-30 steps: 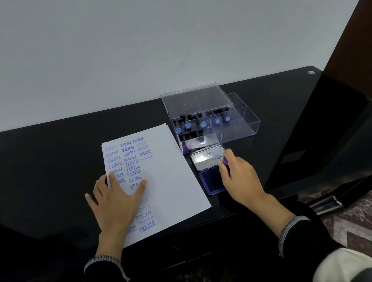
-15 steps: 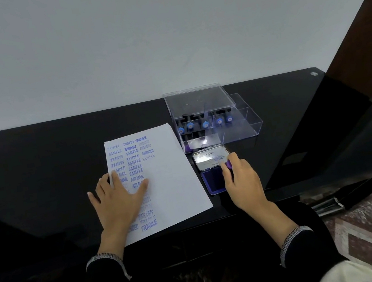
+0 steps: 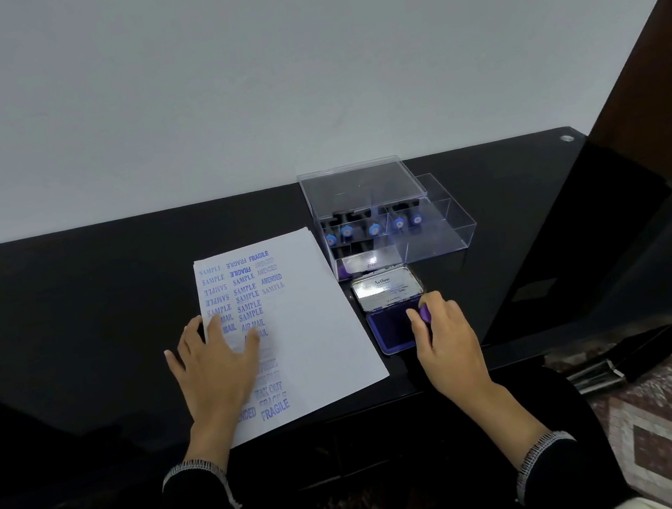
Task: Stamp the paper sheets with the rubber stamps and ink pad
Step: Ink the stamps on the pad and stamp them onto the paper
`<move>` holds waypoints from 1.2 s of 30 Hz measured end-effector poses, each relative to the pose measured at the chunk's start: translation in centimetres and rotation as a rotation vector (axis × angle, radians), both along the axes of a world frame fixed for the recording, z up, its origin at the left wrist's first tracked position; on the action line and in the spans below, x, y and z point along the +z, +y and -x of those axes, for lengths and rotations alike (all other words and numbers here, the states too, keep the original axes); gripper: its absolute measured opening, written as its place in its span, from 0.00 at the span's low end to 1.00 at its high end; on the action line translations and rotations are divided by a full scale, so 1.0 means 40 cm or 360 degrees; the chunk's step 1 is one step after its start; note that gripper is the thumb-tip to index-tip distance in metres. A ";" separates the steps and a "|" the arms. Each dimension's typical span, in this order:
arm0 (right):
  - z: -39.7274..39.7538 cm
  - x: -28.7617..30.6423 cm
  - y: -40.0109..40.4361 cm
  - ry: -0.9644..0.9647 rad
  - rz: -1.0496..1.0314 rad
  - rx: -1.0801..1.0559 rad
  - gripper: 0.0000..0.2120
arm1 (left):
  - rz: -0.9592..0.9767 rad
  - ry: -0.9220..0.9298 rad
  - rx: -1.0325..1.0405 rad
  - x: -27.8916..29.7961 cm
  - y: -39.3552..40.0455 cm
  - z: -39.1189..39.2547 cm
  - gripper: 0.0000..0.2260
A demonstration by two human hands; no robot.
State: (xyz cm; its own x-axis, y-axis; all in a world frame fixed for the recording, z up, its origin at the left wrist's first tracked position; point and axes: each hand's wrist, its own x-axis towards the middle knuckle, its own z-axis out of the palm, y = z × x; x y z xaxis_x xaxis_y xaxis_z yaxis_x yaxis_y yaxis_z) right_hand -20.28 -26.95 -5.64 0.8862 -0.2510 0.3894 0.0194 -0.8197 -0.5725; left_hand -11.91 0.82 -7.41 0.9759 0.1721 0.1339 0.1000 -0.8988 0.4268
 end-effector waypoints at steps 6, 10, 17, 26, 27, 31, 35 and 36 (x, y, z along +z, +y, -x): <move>-0.031 0.050 0.002 0.0112 -0.0506 -0.0045 0.08 | 0.0212 -0.0102 -0.0064 0.003 0.006 0.000 0.16; -0.083 0.080 0.080 0.0063 -0.1207 -0.0102 0.11 | 0.0304 -0.0158 -0.0218 0.002 0.014 -0.004 0.13; -0.218 0.075 0.232 0.0162 -0.1254 0.0367 0.06 | 0.0223 -0.0150 -0.0365 0.007 0.012 0.007 0.15; -0.364 0.078 0.262 0.0368 -0.0348 0.0669 0.09 | 0.0093 -0.0036 -0.0348 0.009 0.010 -0.020 0.19; -0.371 0.081 0.264 0.0374 -0.0257 0.0688 0.09 | 0.0063 -0.0016 -0.0357 0.014 0.009 -0.028 0.20; -0.386 0.083 0.279 0.0422 -0.0130 0.0739 0.11 | -0.0015 0.0039 -0.0379 0.021 0.004 -0.057 0.26; -0.384 0.073 0.292 0.0456 -0.0026 0.0758 0.14 | -0.0034 -0.0006 -0.0373 0.007 0.003 -0.057 0.27; -0.384 0.071 0.292 0.0459 -0.0005 0.0760 0.14 | -0.0054 -0.0014 -0.0371 0.003 0.003 -0.057 0.27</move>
State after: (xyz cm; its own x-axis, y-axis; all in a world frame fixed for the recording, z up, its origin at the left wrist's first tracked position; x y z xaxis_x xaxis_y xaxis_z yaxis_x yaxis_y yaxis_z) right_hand -4.91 -15.27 -2.79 0.9724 0.2037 0.1139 0.2302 -0.7565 -0.6121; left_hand -9.64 0.94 -7.27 0.9876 -0.0624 0.1441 -0.1153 -0.9110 0.3958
